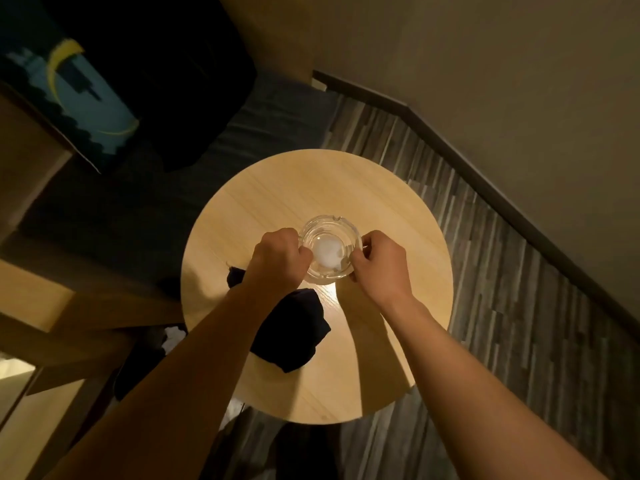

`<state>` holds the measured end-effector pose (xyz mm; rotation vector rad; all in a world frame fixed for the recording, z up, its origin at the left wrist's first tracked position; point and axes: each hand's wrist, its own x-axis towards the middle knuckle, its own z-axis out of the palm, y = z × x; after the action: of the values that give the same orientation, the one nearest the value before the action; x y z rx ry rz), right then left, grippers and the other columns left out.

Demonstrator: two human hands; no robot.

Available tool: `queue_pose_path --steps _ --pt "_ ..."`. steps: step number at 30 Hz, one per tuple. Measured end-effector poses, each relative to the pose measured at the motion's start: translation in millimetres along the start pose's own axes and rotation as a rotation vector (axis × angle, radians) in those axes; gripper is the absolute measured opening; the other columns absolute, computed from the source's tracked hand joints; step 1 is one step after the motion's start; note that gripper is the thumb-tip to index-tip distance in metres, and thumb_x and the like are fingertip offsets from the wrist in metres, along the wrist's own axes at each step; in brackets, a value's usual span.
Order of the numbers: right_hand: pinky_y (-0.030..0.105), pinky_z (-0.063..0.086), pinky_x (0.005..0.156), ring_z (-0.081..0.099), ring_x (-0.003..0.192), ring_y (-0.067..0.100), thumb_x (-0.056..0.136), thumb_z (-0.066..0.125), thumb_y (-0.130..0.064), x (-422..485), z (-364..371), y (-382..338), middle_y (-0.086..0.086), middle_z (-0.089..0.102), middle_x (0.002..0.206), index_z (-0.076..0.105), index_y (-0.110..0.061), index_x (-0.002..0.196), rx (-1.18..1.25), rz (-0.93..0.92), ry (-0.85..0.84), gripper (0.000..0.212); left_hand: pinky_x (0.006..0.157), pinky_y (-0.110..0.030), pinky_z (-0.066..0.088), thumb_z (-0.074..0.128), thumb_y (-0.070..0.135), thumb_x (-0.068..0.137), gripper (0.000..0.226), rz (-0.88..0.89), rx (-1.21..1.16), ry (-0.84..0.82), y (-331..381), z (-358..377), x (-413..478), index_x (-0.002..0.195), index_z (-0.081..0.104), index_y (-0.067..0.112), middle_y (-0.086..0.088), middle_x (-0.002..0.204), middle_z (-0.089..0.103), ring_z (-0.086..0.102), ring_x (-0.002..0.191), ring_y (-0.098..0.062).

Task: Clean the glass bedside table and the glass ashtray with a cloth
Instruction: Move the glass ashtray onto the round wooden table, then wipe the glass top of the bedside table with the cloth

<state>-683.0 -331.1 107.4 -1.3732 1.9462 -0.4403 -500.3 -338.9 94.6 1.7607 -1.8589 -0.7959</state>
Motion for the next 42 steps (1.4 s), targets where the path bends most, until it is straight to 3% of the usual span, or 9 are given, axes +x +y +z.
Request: queue_pose_path --steps 5,10,15,19,25,29,34,37,42 --pt "0.036 0.046 0.062 0.061 0.077 0.029 0.090 0.058 -0.010 7.7 17.9 8.1 0.009 0.066 0.082 0.062 -0.005 0.091 -0.009 0.025 -0.018 0.006 0.055 -0.026 0.023 0.064 -0.006 0.086 0.021 0.039 0.032 -0.006 -18.2 9.7 4.2 0.067 0.055 -0.006 -0.013 0.058 0.042 0.032 0.052 -0.024" --pt "0.034 0.043 0.059 0.058 0.075 0.025 0.090 0.058 -0.011 9.4 26.4 10.7 0.006 0.063 0.082 0.063 -0.006 0.093 -0.019 0.042 -0.007 0.007 0.050 -0.037 0.036 0.065 -0.006 0.089 0.015 -0.005 0.040 -0.031 -27.8 13.9 3.3 0.076 0.060 -0.013 -0.021 0.062 0.052 0.041 0.053 -0.030" --pt "0.035 0.048 0.069 0.062 0.082 0.025 0.097 0.059 -0.020 1.2 21.9 11.9 0.005 0.067 0.089 0.063 -0.010 0.100 0.006 0.040 0.021 0.011 0.077 -0.042 0.051 0.058 0.026 0.100 0.027 -0.247 0.148 -0.165 -18.8 6.0 7.7 0.109 0.068 0.002 -0.017 0.098 0.073 0.062 0.083 -0.032" --pt "0.037 0.054 0.068 0.066 0.077 0.022 0.100 0.058 -0.032 -30.3 16.0 11.8 0.001 0.069 0.083 0.063 -0.016 0.095 0.048 0.047 0.019 0.017 0.081 -0.035 0.052 0.064 0.035 0.099 0.037 -0.175 0.120 -0.082 -27.0 -21.2 -18.0 0.120 0.068 0.004 -0.015 0.105 0.073 0.068 0.095 -0.030" --pt "0.032 0.046 0.063 0.062 0.077 0.014 0.090 0.068 -0.051 -87.1 41.0 4.9 -0.006 0.066 0.083 0.063 -0.019 0.090 0.010 0.152 -0.176 0.032 0.105 -0.053 0.047 0.062 0.060 0.093 0.066 -0.454 0.321 -0.218 -50.6 -32.9 -80.0 0.145 0.047 0.022 -0.012 0.148 0.042 0.044 0.134 -0.036" --pt "0.024 0.036 0.054 0.055 0.070 0.003 0.089 0.075 -0.041 -100.9 68.6 1.4 -0.011 0.059 0.079 0.059 -0.019 0.092 0.012 0.192 -0.171 0.027 0.104 -0.053 0.051 0.068 0.045 0.096 0.068 -0.513 0.214 -0.243 -53.2 -22.6 -111.0 0.152 0.037 0.023 -0.012 0.146 0.044 0.044 0.135 -0.035" --pt "0.032 0.041 0.058 0.058 0.071 0.022 0.092 0.073 -0.021 -100.0 82.4 1.2 0.004 0.063 0.073 0.061 -0.011 0.078 0.162 0.244 -0.134 0.021 0.095 -0.037 0.056 0.064 0.014 0.101 0.032 -0.513 -0.060 -0.137 -53.5 -20.0 -121.4 0.132 0.058 0.010 -0.011 0.124 0.065 0.064 0.117 -0.027" --pt "0.047 0.049 0.066 0.058 0.069 0.024 0.091 0.075 -0.021 -106.9 74.7 -8.3 0.018 0.067 0.077 0.064 -0.001 0.080 0.246 0.241 -0.117 0.025 0.090 -0.032 0.052 0.060 0.013 0.105 0.027 -0.594 -0.233 -0.136 -56.4 -35.3 -130.4 0.131 0.058 0.006 -0.014 0.128 0.065 0.063 0.118 -0.030" --pt "0.047 0.058 0.066 0.066 0.070 0.028 0.091 0.075 -0.015 -132.1 53.2 -47.2 0.020 0.068 0.078 0.065 0.003 0.085 0.354 0.175 -0.197 0.021 0.097 -0.034 0.053 0.061 0.021 0.105 0.031 -0.645 -0.430 -0.114 -57.2 -84.1 -170.8 0.133 0.059 0.008 -0.011 0.131 0.065 0.063 0.121 -0.027"
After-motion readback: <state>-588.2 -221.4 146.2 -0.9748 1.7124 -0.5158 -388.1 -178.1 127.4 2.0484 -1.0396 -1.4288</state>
